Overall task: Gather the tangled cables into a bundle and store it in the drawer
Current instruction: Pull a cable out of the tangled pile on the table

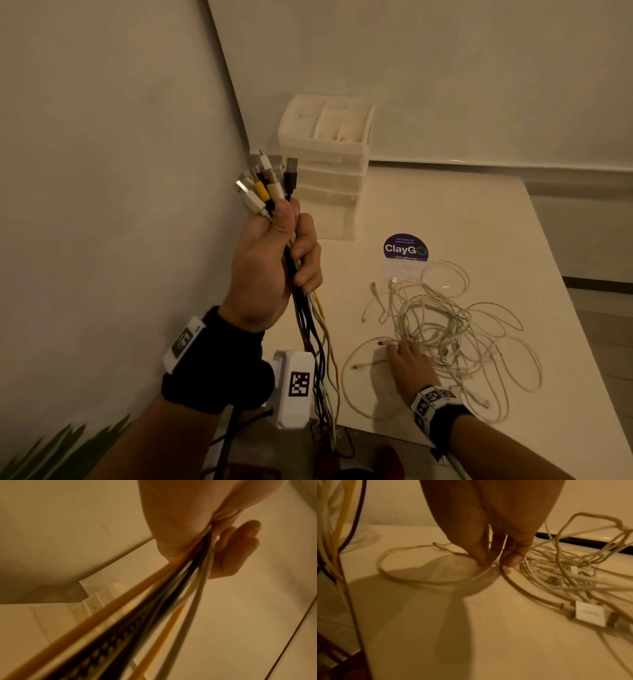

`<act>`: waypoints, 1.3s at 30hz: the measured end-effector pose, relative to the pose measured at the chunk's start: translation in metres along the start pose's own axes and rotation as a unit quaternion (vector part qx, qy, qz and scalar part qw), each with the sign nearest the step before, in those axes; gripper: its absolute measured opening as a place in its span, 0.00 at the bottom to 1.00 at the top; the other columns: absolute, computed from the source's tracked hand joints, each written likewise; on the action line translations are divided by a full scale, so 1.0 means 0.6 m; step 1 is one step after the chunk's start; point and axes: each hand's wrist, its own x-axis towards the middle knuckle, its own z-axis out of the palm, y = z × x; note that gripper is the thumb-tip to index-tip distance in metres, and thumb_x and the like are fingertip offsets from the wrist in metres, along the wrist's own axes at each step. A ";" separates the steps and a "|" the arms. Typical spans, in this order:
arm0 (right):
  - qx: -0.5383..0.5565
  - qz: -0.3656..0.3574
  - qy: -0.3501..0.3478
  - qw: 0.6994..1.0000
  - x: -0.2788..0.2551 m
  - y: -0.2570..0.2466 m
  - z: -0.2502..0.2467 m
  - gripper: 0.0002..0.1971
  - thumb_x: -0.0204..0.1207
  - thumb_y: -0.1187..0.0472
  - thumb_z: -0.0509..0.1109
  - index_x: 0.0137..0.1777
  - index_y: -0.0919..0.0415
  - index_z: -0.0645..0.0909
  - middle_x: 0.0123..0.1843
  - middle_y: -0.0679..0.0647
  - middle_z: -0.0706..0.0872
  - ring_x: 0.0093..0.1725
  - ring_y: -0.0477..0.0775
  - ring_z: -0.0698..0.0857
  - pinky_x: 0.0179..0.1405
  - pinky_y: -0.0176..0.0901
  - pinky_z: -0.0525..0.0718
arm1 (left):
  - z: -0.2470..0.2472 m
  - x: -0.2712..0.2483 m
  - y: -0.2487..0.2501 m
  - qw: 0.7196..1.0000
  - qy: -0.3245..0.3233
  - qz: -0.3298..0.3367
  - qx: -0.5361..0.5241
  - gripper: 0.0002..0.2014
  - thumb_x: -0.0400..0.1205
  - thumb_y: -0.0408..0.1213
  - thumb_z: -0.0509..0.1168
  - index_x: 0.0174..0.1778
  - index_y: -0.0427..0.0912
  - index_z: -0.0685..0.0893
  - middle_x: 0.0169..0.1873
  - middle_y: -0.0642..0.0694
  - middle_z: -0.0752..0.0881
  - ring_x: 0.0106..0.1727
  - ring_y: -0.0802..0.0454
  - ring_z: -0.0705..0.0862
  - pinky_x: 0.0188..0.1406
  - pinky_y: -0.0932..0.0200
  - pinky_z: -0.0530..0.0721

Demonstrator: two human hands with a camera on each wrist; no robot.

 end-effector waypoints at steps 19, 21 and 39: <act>0.748 -0.107 0.154 0.636 -0.139 -0.037 -0.384 0.06 0.80 0.70 0.66 0.55 0.64 0.81 0.38 0.58 0.81 0.28 0.59 0.81 0.28 0.51 0.83 | 0.066 0.044 -0.080 0.994 0.033 -0.048 0.092 0.28 0.81 0.52 0.66 0.38 0.26 0.68 0.25 0.42 0.57 0.18 0.54 0.57 0.17 0.62 0.54; 0.687 -0.136 0.203 0.684 -0.145 -0.056 -0.391 0.07 0.79 0.69 0.68 0.55 0.61 0.82 0.39 0.56 0.86 0.28 0.57 0.84 0.28 0.50 0.85 | 0.083 0.045 -0.088 0.990 0.020 -0.036 0.137 0.24 0.82 0.50 0.66 0.34 0.32 0.68 0.21 0.48 0.63 0.17 0.55 0.63 0.15 0.63 0.62; 0.543 -0.128 0.168 0.813 -0.123 -0.008 -0.273 0.16 0.78 0.41 0.62 0.39 0.48 0.85 0.26 0.52 0.82 0.26 0.45 0.79 0.29 0.38 0.77 | 0.026 0.088 -0.060 0.996 0.087 -0.021 0.028 0.20 0.84 0.52 0.53 0.30 0.48 0.75 0.22 0.49 0.69 0.18 0.53 0.70 0.20 0.56 0.80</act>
